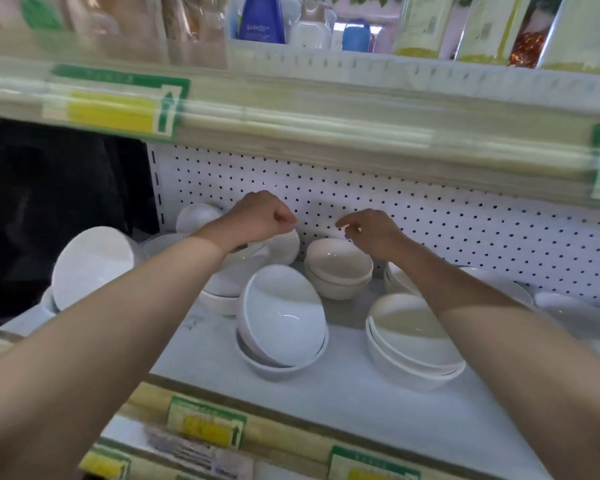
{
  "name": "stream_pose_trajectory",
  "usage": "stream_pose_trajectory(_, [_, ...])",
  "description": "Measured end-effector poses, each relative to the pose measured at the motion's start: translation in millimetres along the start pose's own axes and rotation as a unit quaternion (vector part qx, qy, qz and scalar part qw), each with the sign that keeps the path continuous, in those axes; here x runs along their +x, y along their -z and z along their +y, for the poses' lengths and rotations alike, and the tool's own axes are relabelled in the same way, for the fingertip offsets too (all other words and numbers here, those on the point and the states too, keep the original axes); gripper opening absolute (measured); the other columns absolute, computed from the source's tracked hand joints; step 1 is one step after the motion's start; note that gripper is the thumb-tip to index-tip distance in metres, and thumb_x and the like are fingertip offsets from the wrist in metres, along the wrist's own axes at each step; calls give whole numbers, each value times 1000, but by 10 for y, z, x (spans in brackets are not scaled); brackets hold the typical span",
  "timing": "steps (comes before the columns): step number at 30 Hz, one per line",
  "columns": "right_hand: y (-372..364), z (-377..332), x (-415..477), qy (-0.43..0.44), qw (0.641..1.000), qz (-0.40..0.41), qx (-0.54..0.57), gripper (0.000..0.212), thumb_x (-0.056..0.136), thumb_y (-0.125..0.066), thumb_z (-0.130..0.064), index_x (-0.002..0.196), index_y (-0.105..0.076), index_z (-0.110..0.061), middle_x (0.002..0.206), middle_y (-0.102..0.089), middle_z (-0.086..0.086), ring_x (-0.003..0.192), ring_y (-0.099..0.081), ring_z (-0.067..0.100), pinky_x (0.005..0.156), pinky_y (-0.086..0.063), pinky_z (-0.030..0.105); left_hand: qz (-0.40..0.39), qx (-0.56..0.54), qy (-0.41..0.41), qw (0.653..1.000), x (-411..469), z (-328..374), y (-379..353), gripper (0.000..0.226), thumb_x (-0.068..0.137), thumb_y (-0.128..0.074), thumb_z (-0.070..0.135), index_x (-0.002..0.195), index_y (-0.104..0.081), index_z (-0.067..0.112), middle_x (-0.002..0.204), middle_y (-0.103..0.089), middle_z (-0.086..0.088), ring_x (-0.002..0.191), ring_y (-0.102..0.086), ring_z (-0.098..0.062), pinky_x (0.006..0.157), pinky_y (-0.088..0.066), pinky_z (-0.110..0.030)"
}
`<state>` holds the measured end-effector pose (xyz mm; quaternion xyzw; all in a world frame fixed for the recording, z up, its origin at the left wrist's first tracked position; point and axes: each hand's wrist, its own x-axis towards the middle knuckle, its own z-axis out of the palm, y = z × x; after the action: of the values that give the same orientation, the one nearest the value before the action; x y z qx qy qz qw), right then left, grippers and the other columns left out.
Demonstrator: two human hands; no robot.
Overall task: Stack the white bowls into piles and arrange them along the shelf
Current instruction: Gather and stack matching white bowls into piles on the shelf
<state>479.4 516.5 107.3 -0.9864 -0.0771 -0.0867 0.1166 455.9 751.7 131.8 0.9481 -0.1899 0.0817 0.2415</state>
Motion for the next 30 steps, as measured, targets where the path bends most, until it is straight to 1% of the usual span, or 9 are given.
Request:
stream_pose_trajectory(3, [19, -174, -197, 15, 999, 22, 23, 31, 100, -46, -23, 120, -69, -29, 128, -66, 0, 116, -59, 22, 100, -48, 41, 23, -14, -27, 999, -207, -44, 68, 25, 93, -64, 27, 115, -72, 21, 123, -68, 4, 113, -61, -14, 94, -40, -20])
stream_pose_trajectory(5, [45, -318, -346, 21, 998, 38, 39, 28, 99, -48, -25, 116, -71, -28, 116, -71, -2, 109, -63, 17, 97, -49, 36, 31, -25, -36, 999, -344, -79, 118, 25, 94, -61, 29, 115, -73, 22, 122, -68, 4, 113, -61, -15, 97, -42, -22])
stream_pose_trajectory(8, [53, -556, -606, 11, 998, 28, 53, 28, 99, -48, -28, 111, -73, -28, 97, -75, -4, 85, -63, 7, 79, -49, 23, 34, -29, -33, 998, -576, -132, 179, 23, 94, -59, 34, 110, -74, 28, 119, -70, 7, 108, -63, -15, 97, -48, -28])
stream_pose_trajectory(12, [-44, -843, -906, -56, 996, 11, 72, 27, 95, -48, -33, 103, -74, -26, 92, -74, -7, 91, -64, 12, 70, -47, 20, 53, 4, -72, 996, -944, -314, 141, 24, 96, -56, 33, 111, -74, 28, 114, -70, 2, 104, -64, -21, 89, -49, -28])
stream_pose_trajectory(16, [-135, -1047, -1149, -93, 995, -18, -32, 29, 97, -39, -35, 92, -63, -21, 104, -66, 4, 101, -60, 27, 87, -49, 34, 104, -88, -138, 981, -1338, -502, 60, 27, 96, -58, 25, 119, -70, 20, 103, -67, -4, 93, -64, -23, 89, -49, -33])
stream_pose_trajectory(19, [-208, -1093, -1255, -115, 993, 2, -14, 31, 99, -41, -35, 110, -68, -24, 117, -64, 5, 113, -55, 30, 95, -44, 34, 130, -116, -132, 976, -1599, -607, -147, 23, 92, -62, 25, 114, -67, 20, 91, -58, 3, 79, -63, -21, 79, -52, -37])
stream_pose_trajectory(22, [-269, -1121, -1268, -123, 992, 26, -8, 33, 101, -45, -31, 125, -66, -27, 131, -61, 4, 121, -53, 27, 102, -40, 30, 92, -145, -76, 982, -1792, -695, -393, 38, 89, -63, 42, 119, -59, 19, 98, -60, 3, 76, -61, -14, 78, -53, -39])
stream_pose_trajectory(26, [-315, -1121, -1227, -120, 992, 42, 20, 29, 99, -48, -27, 117, -71, -23, 122, -66, 6, 112, -57, 26, 95, -45, 30, 7, -169, -32, 985, -1901, -691, -567, 73, 76, -69, 61, 134, -48, 23, 121, -57, 9, 90, -60, -10, 79, -46, -28])
stream_pose_trajectory(30, [-289, -1133, -1214, -116, 992, 33, 33, 29, 101, -48, -27, 116, -70, -17, 111, -66, 4, 102, -58, 25, 92, -46, 34, -31, -213, -38, 976, -1854, -616, -654, 85, 62, -75, 65, 135, -45, 34, 126, -58, 14, 102, -59, -12, 86, -49, -33])
